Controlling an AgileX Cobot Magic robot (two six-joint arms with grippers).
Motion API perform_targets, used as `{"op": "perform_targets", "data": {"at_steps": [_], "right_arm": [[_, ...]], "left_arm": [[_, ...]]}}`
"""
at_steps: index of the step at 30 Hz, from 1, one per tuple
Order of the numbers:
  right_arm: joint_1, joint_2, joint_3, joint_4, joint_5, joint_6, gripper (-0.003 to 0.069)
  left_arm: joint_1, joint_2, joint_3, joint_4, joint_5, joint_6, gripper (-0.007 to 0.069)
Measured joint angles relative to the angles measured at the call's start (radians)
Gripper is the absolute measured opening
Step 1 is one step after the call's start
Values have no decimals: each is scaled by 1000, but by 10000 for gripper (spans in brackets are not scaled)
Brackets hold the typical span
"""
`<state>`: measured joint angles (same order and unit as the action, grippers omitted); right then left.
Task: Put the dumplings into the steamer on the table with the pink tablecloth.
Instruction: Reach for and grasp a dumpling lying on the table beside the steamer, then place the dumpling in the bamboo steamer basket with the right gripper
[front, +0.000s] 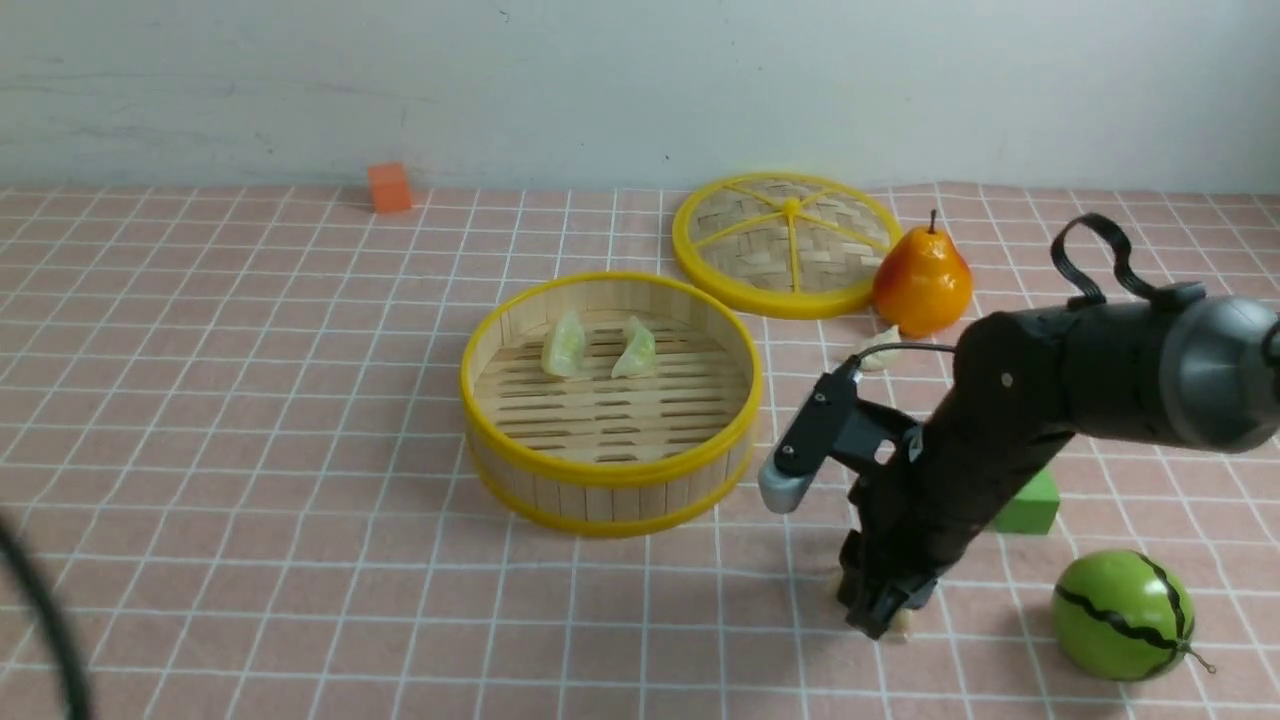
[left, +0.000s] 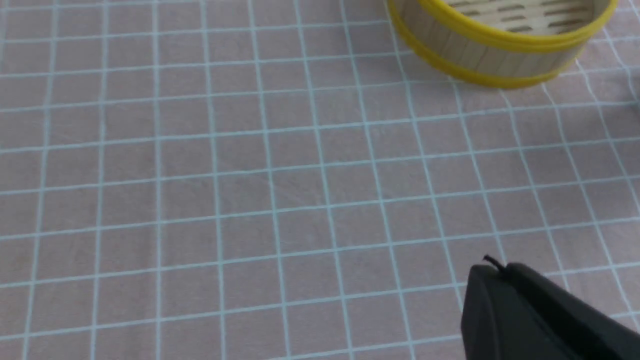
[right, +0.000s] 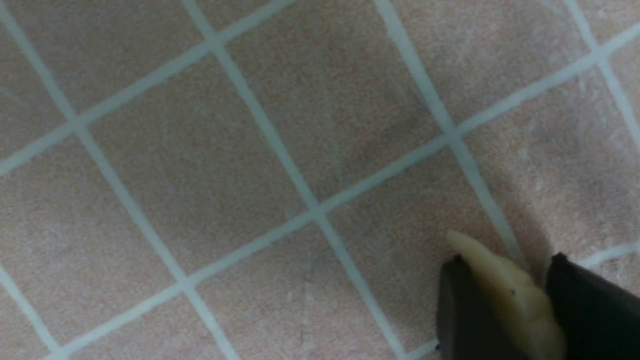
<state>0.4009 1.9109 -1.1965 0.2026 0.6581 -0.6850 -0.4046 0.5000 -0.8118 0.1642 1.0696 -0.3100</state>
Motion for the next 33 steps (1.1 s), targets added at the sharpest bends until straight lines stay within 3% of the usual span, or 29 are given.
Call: {"op": "perform_targets", "data": {"at_steps": [5, 9, 13, 18, 25, 27, 29, 31, 33], "right_arm": [[0, -7, -113, 73, 107, 90, 191], [13, -14, -253, 170, 165, 144, 191], [91, 23, -456, 269, 167, 153, 191], [178, 208, -645, 244, 91, 149, 191], [178, 430, -798, 161, 54, 160, 201], [178, 437, -811, 161, 53, 160, 227], [180, 441, -822, 170, 41, 160, 322], [180, 441, -825, 174, 40, 160, 361], [177, 435, -835, 179, 46, 192, 464]], "left_arm": [[0, -195, 101, 77, -10, -156, -14], [0, -194, 154, 87, -25, -183, -14], [0, -137, 240, 87, -152, -183, -14], [0, -84, 357, 87, -280, -183, -14], [0, -80, 421, 60, -350, -183, -14], [0, -80, 421, 57, -353, -183, -14], [0, -80, 422, 56, -364, -183, -14], [0, -80, 422, 56, -372, -183, -14], [0, -80, 424, 55, -395, -183, -14]]}}
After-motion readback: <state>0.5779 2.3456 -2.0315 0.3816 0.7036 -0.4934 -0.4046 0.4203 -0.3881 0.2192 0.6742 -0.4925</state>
